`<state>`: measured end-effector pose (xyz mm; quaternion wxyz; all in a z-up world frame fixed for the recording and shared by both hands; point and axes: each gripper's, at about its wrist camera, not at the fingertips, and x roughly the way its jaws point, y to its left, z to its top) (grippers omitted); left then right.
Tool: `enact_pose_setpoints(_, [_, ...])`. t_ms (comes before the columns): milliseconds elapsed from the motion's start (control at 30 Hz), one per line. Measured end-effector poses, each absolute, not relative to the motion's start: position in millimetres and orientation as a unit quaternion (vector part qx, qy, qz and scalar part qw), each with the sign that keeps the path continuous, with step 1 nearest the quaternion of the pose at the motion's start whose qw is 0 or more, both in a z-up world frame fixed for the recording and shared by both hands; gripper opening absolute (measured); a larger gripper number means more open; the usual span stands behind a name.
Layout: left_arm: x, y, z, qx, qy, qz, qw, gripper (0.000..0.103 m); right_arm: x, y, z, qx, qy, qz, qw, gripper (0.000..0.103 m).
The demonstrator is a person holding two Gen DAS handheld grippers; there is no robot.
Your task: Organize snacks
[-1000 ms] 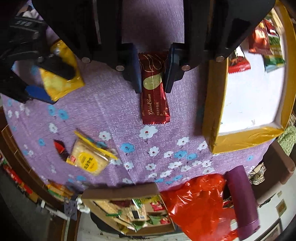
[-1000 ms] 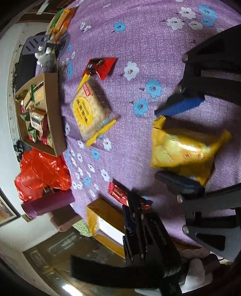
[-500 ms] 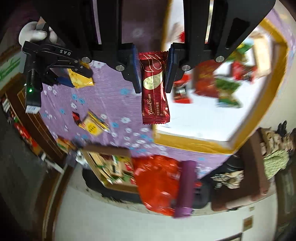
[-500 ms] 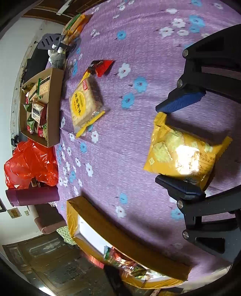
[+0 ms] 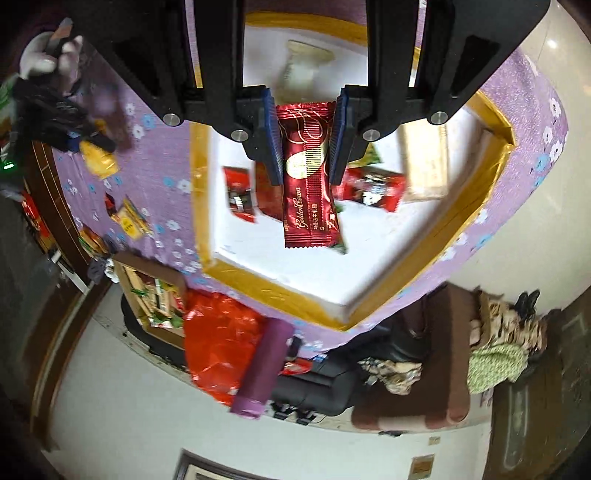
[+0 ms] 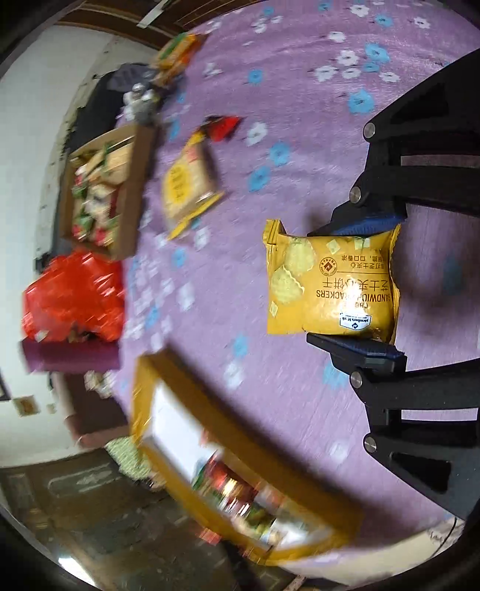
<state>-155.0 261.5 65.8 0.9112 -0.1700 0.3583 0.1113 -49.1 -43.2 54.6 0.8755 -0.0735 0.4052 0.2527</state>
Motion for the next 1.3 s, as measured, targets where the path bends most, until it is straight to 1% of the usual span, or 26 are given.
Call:
enact_pose_setpoints(100, [-149.3, 271.6, 59.5, -0.178, 0.367, 0.115, 0.906, 0.022, -58.5, -15.2, 78.6, -0.060, 0.377, 0.313, 0.870, 0.047])
enact_pose_setpoints(233, [-134.9, 286.2, 52.3, -0.188, 0.382, 0.116, 0.898, 0.022, -61.8, 42.3, 88.6, -0.079, 0.377, 0.367, 0.847, 0.047])
enact_pose_setpoints(333, [-127.1, 298.0, 51.8, -0.194, 0.386, 0.120, 0.894, 0.022, -56.9, 85.7, 87.0, -0.104, 0.370, 0.382, 0.840, 0.047])
enact_pose_setpoints(467, [-115.7, 311.7, 53.1, -0.198, 0.391, 0.124, 0.890, 0.022, -34.4, 131.4, 76.5, -0.114, 0.388, 0.380, 0.832, 0.047])
enact_pose_setpoints(633, [-116.0, 324.3, 54.3, -0.219, 0.384, 0.113, 0.890, 0.023, -11.8, 155.2, 58.6, -0.121, 0.405, 0.363, 0.830, 0.048])
enact_pose_setpoints(667, [-118.4, 325.0, 55.7, -0.221, 0.379, 0.110, 0.892, 0.025, -6.8, 156.1, 55.8, -0.112, 0.409, 0.363, 0.830, 0.050])
enact_pose_setpoints(833, [-126.7, 325.2, 65.7, -0.235, 0.357, 0.105, 0.898, 0.034, 1.4, 148.6, 59.4, -0.079, 0.407, 0.370, 0.832, 0.051])
enact_pose_setpoints(867, [-128.1, 324.4, 68.7, -0.237, 0.353, 0.103, 0.899, 0.035, 1.0, 144.2, 62.0, -0.074, 0.403, 0.370, 0.834, 0.054])
enact_pose_setpoints(967, [-137.9, 313.5, 83.0, -0.241, 0.334, 0.090, 0.907, 0.039, 2.2, 127.2, 71.1, -0.063, 0.391, 0.364, 0.843, 0.056])
enact_pose_setpoints(1067, [-149.3, 291.2, 97.9, -0.238, 0.315, 0.071, 0.916, 0.059, 12.2, 98.2, 77.6, -0.047, 0.386, 0.345, 0.854, 0.056])
enact_pose_setpoints(1167, [-158.5, 263.1, 106.7, -0.234, 0.305, 0.037, 0.922, 0.067, 33.5, 53.5, 81.3, -0.023, 0.393, 0.310, 0.865, 0.056])
enact_pose_setpoints(1300, [-160.0, 223.1, 105.8, -0.220, 0.312, -0.006, 0.924, 0.069, 74.7, -29.0, 81.2, 0.036, 0.408, 0.239, 0.880, 0.056])
